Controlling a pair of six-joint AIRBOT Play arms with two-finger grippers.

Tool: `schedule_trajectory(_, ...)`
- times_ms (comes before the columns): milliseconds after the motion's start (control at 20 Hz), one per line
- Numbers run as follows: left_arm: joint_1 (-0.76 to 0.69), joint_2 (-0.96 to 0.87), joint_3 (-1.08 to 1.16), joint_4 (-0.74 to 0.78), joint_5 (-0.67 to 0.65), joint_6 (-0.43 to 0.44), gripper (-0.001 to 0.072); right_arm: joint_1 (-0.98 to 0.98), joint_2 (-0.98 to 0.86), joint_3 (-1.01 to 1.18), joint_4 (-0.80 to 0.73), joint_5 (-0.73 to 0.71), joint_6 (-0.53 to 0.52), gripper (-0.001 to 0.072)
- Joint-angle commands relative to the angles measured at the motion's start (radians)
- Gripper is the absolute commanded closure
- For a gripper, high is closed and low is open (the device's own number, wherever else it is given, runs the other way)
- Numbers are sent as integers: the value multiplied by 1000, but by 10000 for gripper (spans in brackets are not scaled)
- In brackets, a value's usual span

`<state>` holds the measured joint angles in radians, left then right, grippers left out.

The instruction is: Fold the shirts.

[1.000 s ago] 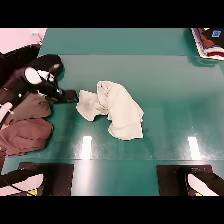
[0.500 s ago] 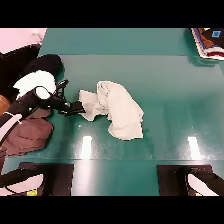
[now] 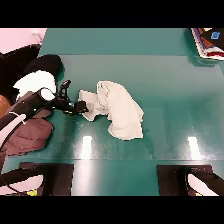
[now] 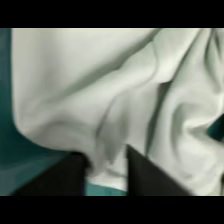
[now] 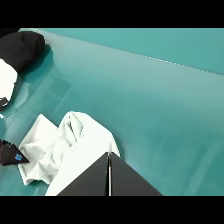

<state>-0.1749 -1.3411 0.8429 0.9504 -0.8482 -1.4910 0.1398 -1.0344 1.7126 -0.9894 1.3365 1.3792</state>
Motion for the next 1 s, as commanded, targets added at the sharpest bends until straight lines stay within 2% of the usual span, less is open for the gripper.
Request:
schedule_trajectory(0, 9, -2, 47, -27, -11, 0, 683, -1, 1, -1, -23, 70, 1, 697)
schedule_trajectory(150, 48, 2, 171, 19, -82, 11, 683, -2, 34, -118, -98, 145, 52, 697)
schedule_trajectory(300, 64, 3, 285, 62, -114, 34, 683, -2, 115, -422, -151, 101, 101, 695)
schedule_trajectory(350, 64, 3, 304, 64, -113, 34, 683, -2, 140, -554, -146, 60, 122, 629)
schedule_trajectory(400, 64, 3, 316, 64, -111, 33, 683, -2, 153, -680, -127, 11, 132, 407)
schedule_trajectory(450, 64, 3, 319, 65, -108, 34, 683, -2, 156, -811, -89, -53, 132, 276)
schedule_trajectory(550, 64, 1, 319, 74, -111, 33, 683, -2, 134, -1016, 52, -173, 116, 279)
schedule_trajectory(700, 64, 1, 319, 95, -110, 33, 683, 24, 32, -1165, 298, -240, -58, 281)
schedule_trajectory(950, 64, 1, 319, 98, -105, 33, 683, 203, -173, -1139, 367, -329, -136, 280)
